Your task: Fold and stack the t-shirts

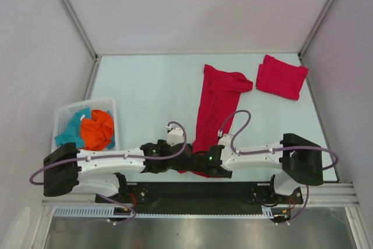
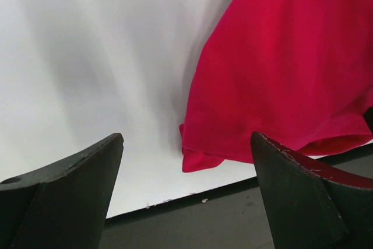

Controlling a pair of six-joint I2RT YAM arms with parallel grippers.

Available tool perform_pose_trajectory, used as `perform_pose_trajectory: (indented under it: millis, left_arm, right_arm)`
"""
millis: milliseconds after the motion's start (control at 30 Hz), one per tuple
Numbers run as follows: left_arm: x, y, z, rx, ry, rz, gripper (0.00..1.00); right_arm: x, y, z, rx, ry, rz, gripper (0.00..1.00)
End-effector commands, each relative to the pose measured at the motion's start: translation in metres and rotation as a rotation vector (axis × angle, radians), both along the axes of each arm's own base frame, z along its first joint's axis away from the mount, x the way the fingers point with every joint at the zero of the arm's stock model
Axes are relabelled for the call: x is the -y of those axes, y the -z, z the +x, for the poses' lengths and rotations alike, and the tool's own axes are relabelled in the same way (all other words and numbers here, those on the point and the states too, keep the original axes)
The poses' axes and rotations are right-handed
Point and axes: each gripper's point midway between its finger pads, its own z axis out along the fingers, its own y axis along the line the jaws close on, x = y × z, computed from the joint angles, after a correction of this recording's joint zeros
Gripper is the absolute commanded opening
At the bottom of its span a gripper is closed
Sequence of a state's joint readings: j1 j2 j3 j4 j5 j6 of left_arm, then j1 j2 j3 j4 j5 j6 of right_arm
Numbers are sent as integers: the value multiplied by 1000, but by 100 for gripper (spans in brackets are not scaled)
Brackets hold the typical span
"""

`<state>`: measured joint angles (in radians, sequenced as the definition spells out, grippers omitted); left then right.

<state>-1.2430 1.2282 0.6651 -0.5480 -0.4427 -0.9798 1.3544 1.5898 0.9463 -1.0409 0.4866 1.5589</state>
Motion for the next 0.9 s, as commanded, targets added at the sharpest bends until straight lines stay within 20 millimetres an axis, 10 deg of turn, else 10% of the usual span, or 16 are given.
perform_pose_trajectory:
  millis: [0,867]
  left_arm:
    - [23,-14,10,25,-26,-81,96]
    - [33,1,-6,-70,4,-102,77]
  right_arm:
    - [4,1,10,54,25,-9,48]
    - [3,4,8,53,30,22,43]
